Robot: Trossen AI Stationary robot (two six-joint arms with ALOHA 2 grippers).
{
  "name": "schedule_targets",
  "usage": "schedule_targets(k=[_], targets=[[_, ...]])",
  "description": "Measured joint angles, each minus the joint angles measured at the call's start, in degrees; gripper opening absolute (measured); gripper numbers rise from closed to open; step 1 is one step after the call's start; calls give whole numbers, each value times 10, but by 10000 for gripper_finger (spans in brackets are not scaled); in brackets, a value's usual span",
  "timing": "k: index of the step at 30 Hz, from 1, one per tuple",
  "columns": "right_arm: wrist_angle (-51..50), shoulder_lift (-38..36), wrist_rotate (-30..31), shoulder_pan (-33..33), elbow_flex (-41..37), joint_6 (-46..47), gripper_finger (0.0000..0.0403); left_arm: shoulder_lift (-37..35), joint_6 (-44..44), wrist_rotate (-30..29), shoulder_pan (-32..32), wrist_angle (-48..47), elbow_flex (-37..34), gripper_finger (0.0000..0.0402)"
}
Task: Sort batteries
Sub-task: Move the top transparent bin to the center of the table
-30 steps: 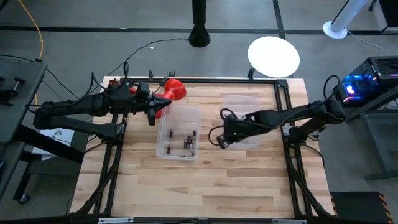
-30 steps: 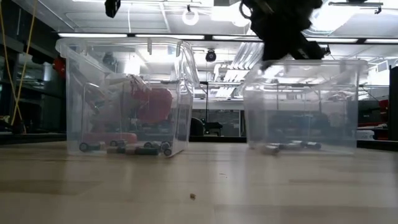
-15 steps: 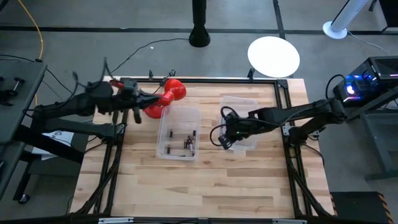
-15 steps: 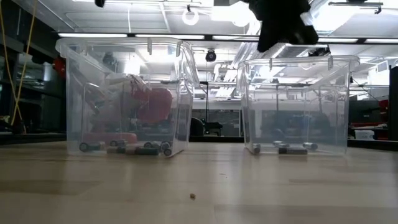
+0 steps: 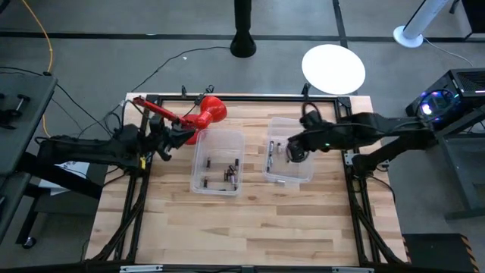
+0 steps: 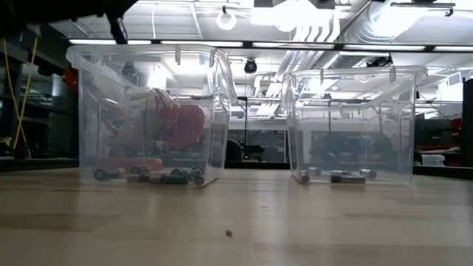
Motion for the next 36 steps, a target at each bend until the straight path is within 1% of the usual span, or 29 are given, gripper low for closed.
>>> schedule_targets(k=[3,7,11,16,19,22,26,29,32,34,36], targets=[[-2,-25,26,10,1,1,0,-16,-13,-1,-8,58,-56,0],[-24,-48,57,14,1,24,0,-62,-23,-23,-9,69,-105,0],[-48,-52,61,16,1,40,0,-108,-33,-31,-9,67,-138,0],[-58,-50,58,23,1,34,0,-152,-33,-37,-8,63,-172,0],[-72,-52,53,35,-6,43,0,-169,-34,-49,-8,10,-176,0],[-100,-60,33,53,-25,90,0,-176,-34,-53,-7,-44,-176,0],[-96,-89,25,101,-86,152,0,-178,-34,-41,-7,-51,-176,0],[-59,-134,33,137,-159,195,0,-178,-33,-41,-7,-51,-176,0],[26,-200,51,160,-254,204,0,-178,-33,-41,-7,-52,-176,0],[92,-253,56,164,-322,187,0,-177,-33,-41,-7,-53,-176,0],[166,-309,57,162,-390,148,0,-178,-33,-40,-7,-53,-176,0]])
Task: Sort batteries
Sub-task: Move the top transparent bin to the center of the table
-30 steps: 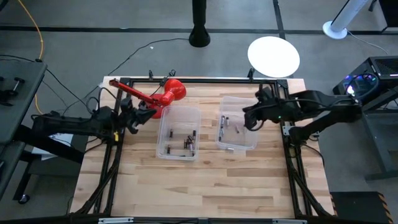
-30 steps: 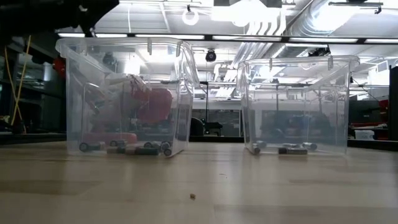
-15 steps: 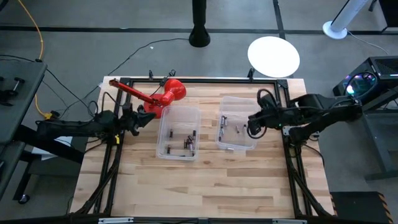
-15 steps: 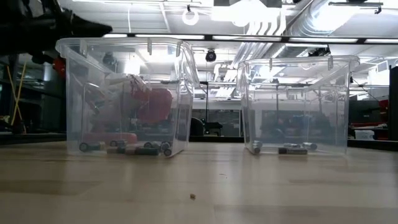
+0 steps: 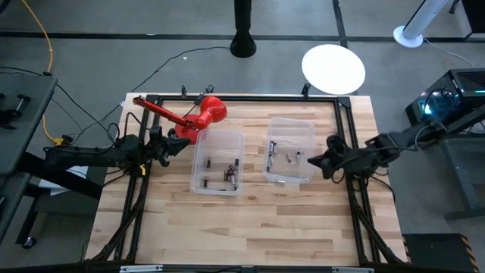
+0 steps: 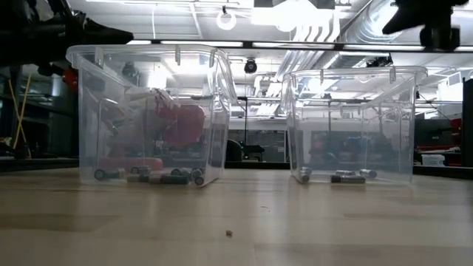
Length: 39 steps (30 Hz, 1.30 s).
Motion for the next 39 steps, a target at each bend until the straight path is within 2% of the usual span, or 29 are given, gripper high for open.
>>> schedule_targets(k=[8,11,13,18,21,27,32,36,39], targets=[[290,-210,-19,-76,-227,-258,0,0,0,0,0,0,0,0],[375,-269,-76,-125,-285,-331,0,0,0,0,0,0,0,0],[406,-298,-135,-155,-315,-376,0,0,0,0,0,0,0,0],[422,-348,-260,-206,-370,-470,0,0,0,0,0,0,0,0],[424,-368,-297,-221,-396,-489,0,0,0,0,0,0,0,0],[424,-389,-306,-235,-428,-516,0,-13,0,0,0,-6,0,0],[405,-391,-305,-249,-434,-544,0,-60,0,0,0,-19,1,0],[417,-391,-302,-269,-430,-585,0,-109,0,0,0,-80,1,0],[435,-391,-264,-285,-412,-629,0,-144,0,0,0,-158,1,0]])
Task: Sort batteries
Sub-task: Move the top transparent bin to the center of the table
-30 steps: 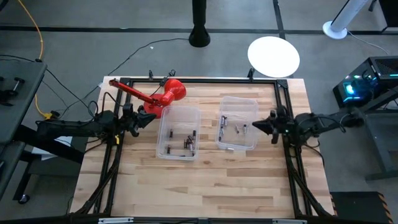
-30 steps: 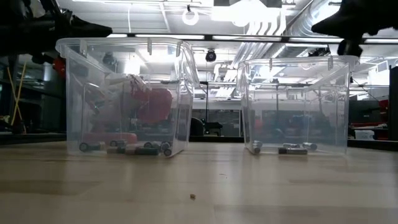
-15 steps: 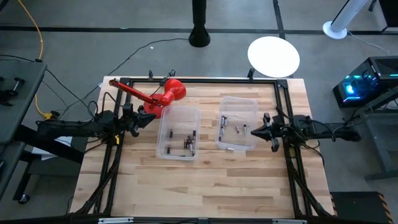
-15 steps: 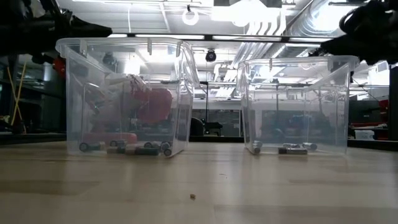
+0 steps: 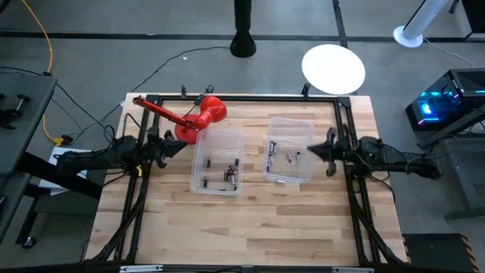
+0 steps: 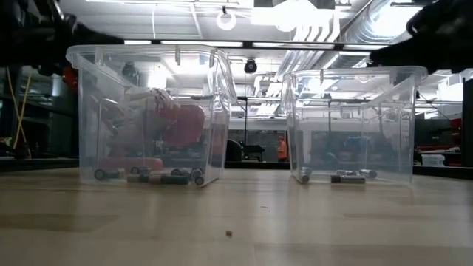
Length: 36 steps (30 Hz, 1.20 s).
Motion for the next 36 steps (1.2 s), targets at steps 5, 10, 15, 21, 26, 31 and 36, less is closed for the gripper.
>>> schedule_targets(k=[5,10,15,21,26,31,36], targets=[[-24,0,180,-38,22,-3,0,-21,0,3,0,-124,0,0],[-63,9,308,-90,22,13,0,-23,0,14,-1,-128,0,0],[-132,29,328,-145,22,84,0,-23,0,15,-1,-127,0,0],[-172,68,247,-196,22,128,0,-23,0,15,-1,-127,0,0],[-142,104,94,-211,22,86,0,-23,0,15,-1,-127,0,0],[-83,140,-27,-211,22,49,0,-23,0,15,-1,-127,0,0],[-37,179,-106,-211,22,42,0,-23,0,15,-1,-127,0,0]])
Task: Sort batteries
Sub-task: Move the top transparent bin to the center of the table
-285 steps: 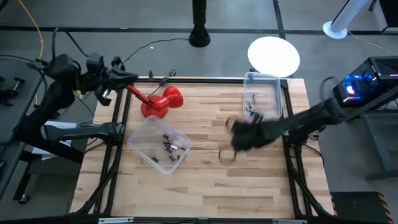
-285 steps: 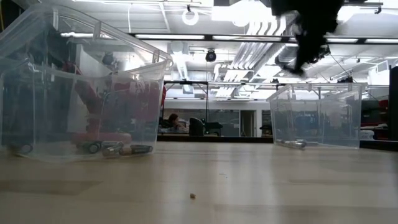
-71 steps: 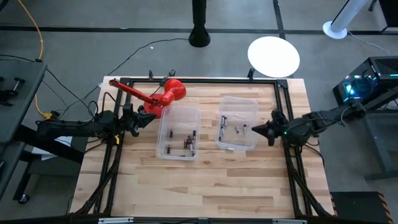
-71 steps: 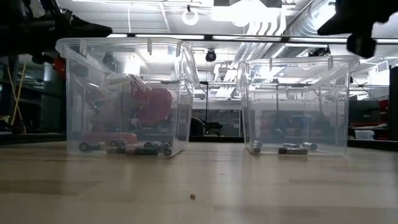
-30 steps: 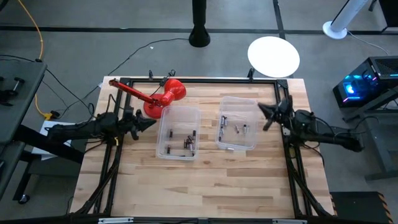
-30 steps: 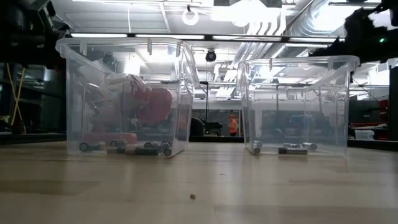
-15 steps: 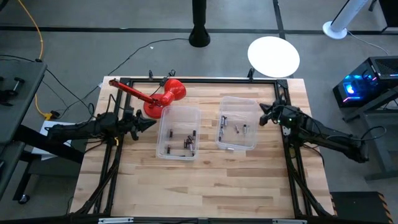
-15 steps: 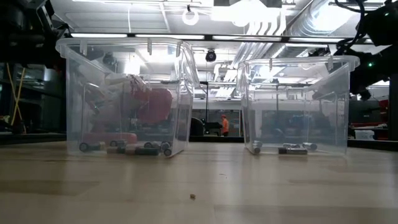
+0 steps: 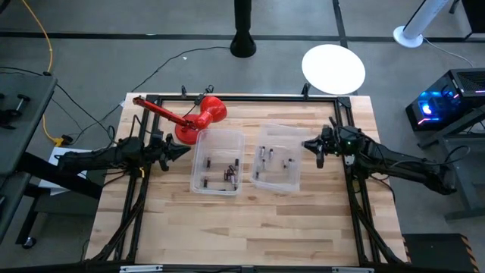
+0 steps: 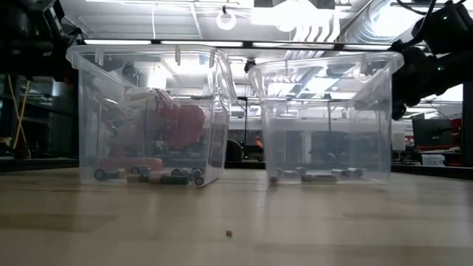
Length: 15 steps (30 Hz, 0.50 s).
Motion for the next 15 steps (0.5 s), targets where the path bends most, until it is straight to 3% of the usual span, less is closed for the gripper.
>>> schedule_targets(k=[8,15], targets=[[33,34,-128,0,0,-24,0,0,0,0,0,0,0,0],[31,32,-158,0,0,-13,0,0,0,0,0,0,0,0]])
